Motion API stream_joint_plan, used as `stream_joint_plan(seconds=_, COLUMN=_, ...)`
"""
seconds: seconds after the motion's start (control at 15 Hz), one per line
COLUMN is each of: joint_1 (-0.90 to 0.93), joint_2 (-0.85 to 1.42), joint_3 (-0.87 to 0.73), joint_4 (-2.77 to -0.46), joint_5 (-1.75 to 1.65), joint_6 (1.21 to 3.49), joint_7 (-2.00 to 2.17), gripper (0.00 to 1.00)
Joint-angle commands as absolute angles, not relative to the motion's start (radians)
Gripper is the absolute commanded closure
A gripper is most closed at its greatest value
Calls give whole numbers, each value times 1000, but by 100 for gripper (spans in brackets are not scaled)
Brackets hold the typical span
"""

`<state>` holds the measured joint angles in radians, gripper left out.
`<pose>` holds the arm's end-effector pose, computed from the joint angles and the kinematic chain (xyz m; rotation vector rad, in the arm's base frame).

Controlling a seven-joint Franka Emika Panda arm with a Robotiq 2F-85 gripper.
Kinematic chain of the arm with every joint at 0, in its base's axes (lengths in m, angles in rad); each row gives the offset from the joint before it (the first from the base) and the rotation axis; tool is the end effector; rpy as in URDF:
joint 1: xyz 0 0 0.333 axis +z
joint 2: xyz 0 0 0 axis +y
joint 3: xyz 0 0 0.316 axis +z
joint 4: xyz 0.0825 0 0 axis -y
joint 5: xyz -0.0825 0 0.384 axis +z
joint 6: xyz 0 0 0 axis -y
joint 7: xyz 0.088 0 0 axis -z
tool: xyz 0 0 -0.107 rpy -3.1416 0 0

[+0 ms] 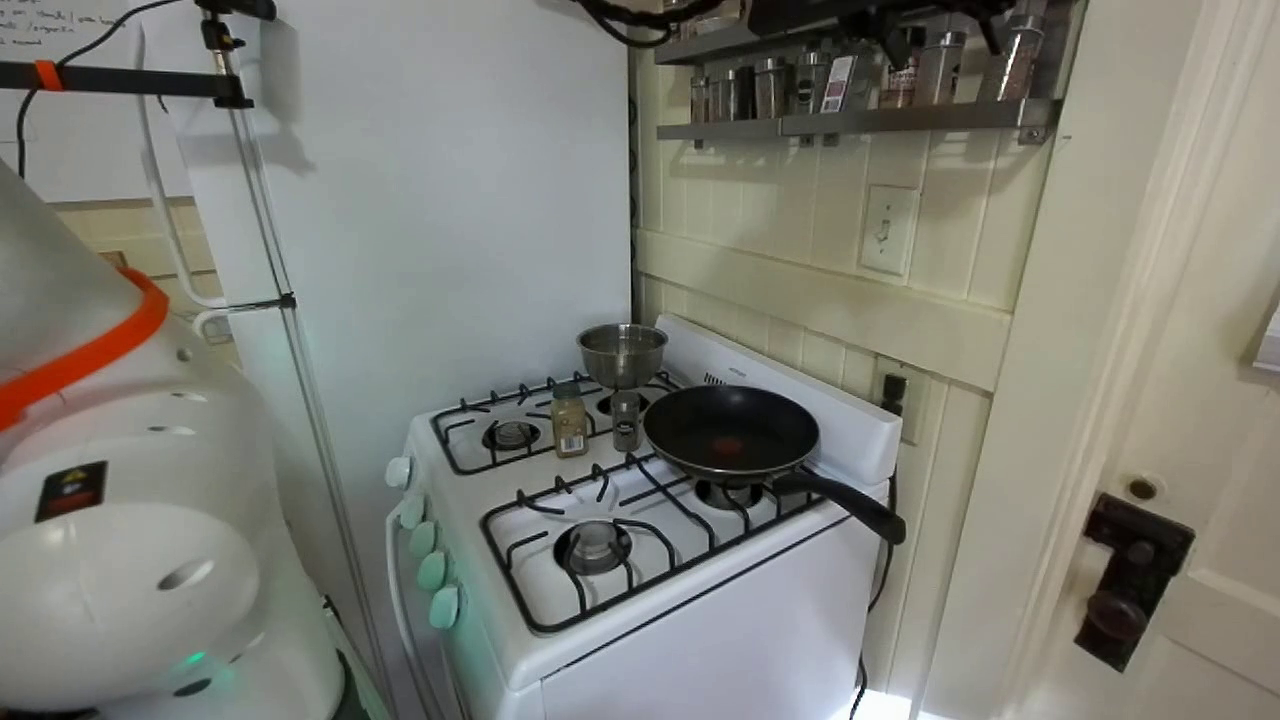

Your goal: Move one spice bottle from the middle shelf to the stove

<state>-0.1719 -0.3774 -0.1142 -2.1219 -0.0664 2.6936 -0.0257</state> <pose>0.4694 -0.1469 0.6799 2.6496 -0.3045 1.3474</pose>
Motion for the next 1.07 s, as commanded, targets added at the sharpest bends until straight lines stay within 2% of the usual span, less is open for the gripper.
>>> stream_joint_plan(seconds=0.0, joint_1=-229, joint_2=-378, joint_3=-75, joint_4=-2051, joint_5=-137, joint_6=2640, joint_7=68, gripper=0)
stream_joint_plan(seconds=0.53, joint_1=-202, joint_2=-359, joint_3=-71, joint_4=-1902, joint_5=-124, joint_6=2660, joint_7=61, gripper=0)
stream_joint_plan(seconds=1.0, joint_1=-204, joint_2=-375, joint_3=-80, joint_4=-1938, joint_5=-126, joint_6=2665, joint_7=56, gripper=0)
